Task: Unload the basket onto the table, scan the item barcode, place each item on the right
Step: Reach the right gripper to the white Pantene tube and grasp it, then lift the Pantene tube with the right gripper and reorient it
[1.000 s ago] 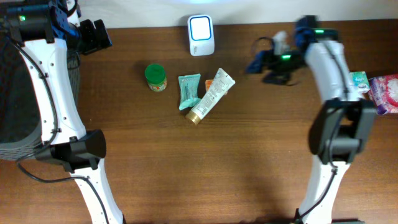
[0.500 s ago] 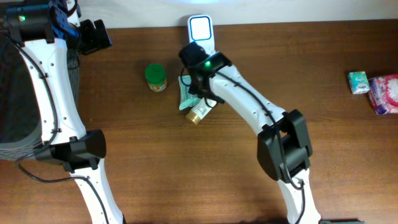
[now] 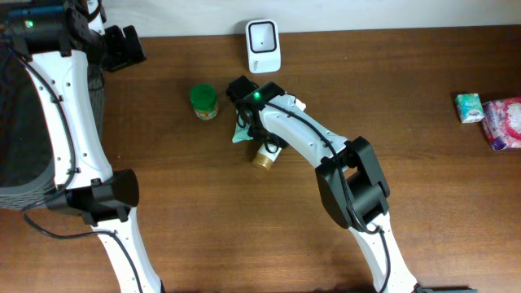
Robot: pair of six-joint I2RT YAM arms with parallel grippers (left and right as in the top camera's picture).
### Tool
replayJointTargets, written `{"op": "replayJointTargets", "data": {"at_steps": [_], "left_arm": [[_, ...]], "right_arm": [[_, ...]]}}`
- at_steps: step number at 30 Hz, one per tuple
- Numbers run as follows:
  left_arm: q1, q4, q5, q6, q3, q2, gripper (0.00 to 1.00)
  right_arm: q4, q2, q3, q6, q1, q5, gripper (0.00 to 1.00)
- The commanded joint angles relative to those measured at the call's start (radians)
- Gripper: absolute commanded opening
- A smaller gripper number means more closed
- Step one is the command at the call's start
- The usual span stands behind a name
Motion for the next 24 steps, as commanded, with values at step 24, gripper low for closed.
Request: {"op": "replayJointTargets", "data": {"at_steps": [24], "left_arm": [[0.004, -0.001, -0.01, -0.002, 0.012, -0.035, 0.99]], "right_arm": [[-0.118, -0.063, 0.068, -1.03, -0.503, -1.175, 0.04]]}}
